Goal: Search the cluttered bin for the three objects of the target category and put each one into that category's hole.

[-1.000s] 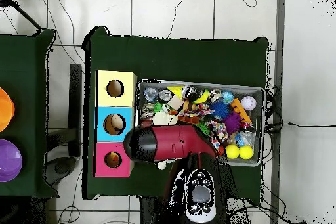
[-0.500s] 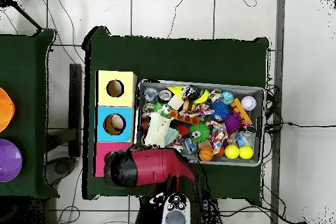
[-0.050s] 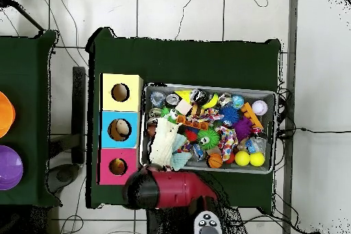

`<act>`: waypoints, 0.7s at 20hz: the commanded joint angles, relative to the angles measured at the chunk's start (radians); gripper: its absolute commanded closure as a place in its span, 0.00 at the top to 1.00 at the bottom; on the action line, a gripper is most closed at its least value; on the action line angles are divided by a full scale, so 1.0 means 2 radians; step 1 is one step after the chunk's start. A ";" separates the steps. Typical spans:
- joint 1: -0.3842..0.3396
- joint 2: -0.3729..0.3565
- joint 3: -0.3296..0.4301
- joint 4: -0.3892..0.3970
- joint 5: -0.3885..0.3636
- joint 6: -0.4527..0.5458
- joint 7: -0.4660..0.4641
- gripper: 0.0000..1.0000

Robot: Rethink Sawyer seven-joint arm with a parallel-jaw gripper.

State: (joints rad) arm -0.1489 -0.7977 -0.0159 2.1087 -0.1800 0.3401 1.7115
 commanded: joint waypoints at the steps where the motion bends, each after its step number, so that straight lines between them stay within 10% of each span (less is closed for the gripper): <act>1: -0.047 -0.003 0.077 0.054 0.012 -0.021 0.039 1.00; 14: -0.121 0.028 0.105 0.025 -0.020 -0.016 0.003 1.00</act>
State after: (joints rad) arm -0.3406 -0.7760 0.0757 2.1851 -0.1838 0.3395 1.7115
